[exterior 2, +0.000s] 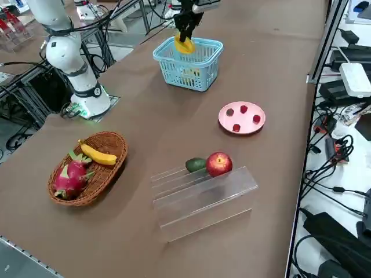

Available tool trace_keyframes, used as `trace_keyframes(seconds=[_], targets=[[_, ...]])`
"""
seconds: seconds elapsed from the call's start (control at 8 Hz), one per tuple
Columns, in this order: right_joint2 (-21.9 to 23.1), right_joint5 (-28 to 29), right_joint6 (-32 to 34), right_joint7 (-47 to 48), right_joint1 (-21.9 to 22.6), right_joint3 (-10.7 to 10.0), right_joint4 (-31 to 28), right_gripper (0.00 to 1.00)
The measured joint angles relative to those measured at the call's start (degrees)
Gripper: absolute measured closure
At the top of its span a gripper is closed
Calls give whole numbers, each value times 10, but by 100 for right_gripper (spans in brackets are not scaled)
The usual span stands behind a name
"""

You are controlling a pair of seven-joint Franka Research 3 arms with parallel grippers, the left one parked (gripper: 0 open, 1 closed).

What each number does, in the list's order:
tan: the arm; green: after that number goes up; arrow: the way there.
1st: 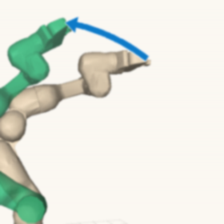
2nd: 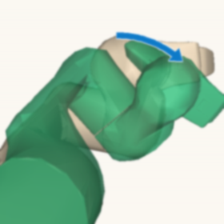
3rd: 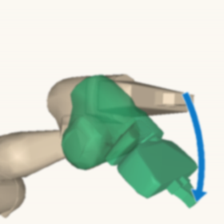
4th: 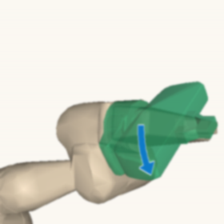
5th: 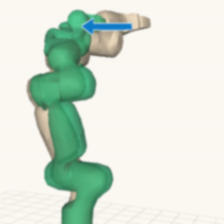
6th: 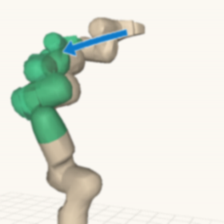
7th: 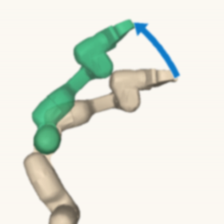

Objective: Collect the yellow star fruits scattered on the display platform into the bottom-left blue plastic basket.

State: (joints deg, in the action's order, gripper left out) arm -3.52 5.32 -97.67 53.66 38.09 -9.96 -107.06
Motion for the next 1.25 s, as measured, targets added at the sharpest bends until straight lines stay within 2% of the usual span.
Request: trace_keyframes(seconds=[0.12,0.38,0.5,0.75,0.88,1.0,1.25], targets=[[-4,4,-52,50,36,0,-27,78],[-14,5,-122,95,70,-2,-69,76],[-18,5,-134,106,73,-4,-78,64],[-11,5,-132,116,72,-14,-73,26],[0,3,-104,103,65,-28,-56,8],[10,-1,-56,64,47,-42,-24,0],[24,-14,58,-88,-25,-73,70,0]])
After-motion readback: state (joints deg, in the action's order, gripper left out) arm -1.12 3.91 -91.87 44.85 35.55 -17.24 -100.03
